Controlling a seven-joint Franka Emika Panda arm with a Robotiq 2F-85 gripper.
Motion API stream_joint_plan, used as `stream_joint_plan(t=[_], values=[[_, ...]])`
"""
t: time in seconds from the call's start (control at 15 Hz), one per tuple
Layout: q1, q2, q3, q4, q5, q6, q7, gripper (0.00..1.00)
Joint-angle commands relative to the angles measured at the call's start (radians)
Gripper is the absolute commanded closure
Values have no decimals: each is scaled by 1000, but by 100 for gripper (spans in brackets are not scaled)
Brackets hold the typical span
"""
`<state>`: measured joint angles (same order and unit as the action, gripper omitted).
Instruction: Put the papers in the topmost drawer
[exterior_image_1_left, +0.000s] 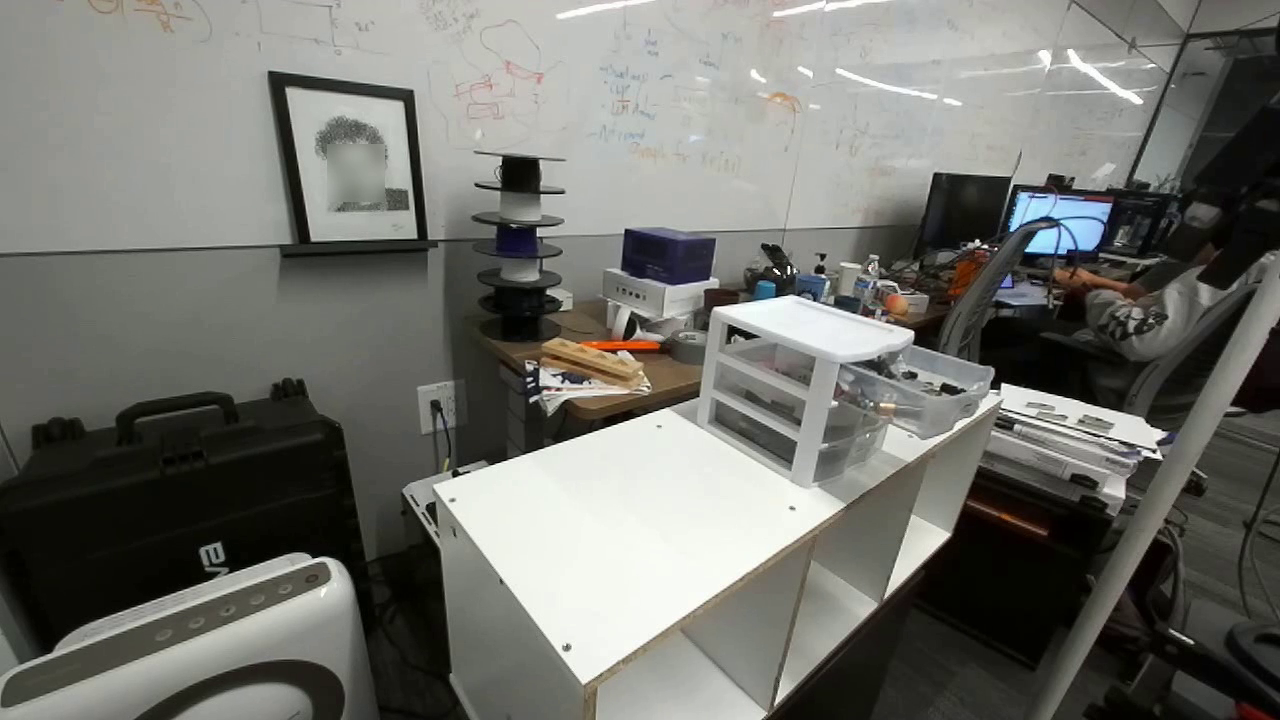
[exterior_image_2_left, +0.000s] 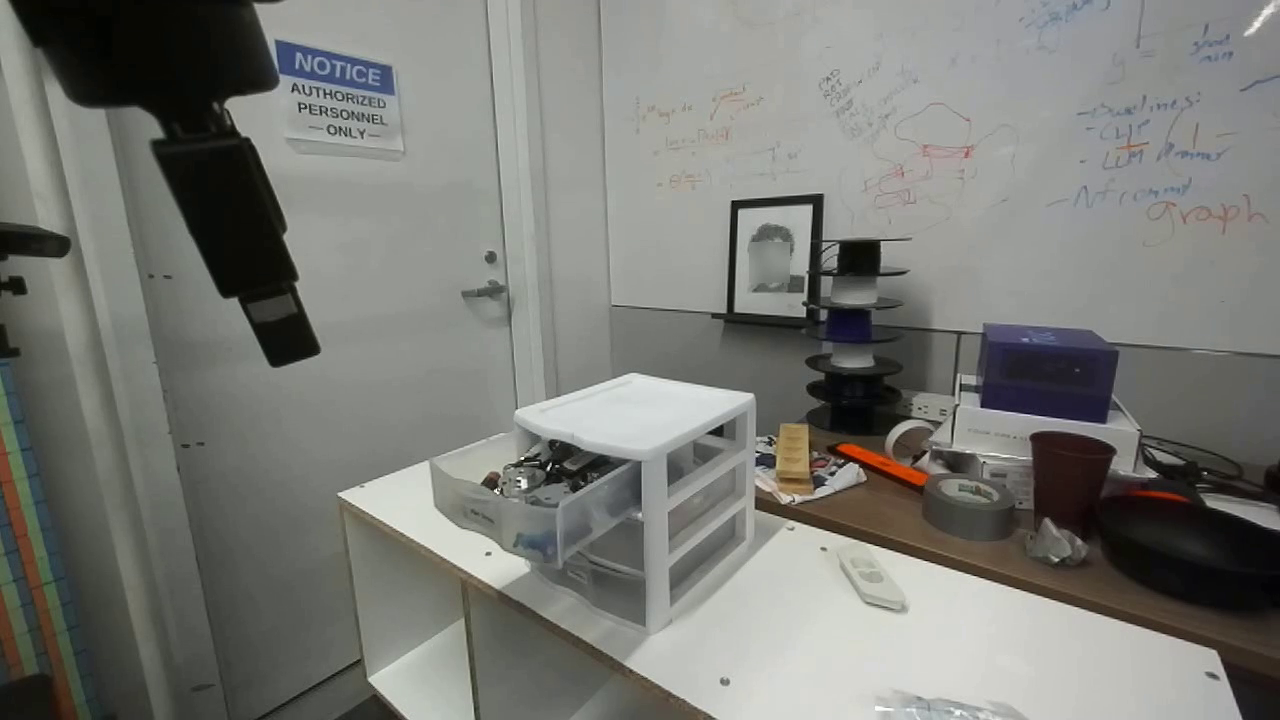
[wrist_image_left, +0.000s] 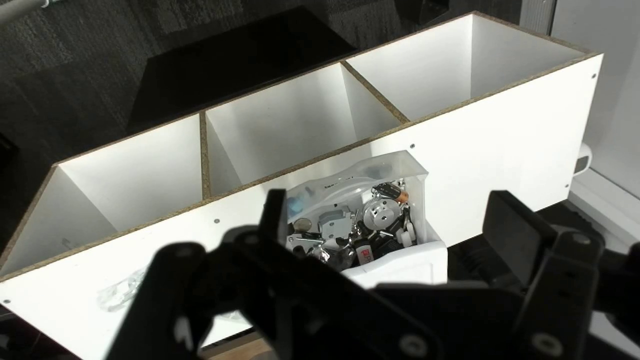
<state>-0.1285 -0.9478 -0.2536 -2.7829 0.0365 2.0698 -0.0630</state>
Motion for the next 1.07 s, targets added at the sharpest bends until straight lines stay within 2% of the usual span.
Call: stream_joint_plan(t=[0.0, 0.13, 0.33, 0.53, 1.0], values=[[6, 42, 4, 57, 20, 13, -35, 0], [39, 128, -15, 148, 9, -23, -100, 0], [74, 291, -50, 296, 11, -11, -186, 0], [132, 446, -124, 446, 12, -13, -297, 0], [255, 863, -315, 816, 75, -147, -687, 0]])
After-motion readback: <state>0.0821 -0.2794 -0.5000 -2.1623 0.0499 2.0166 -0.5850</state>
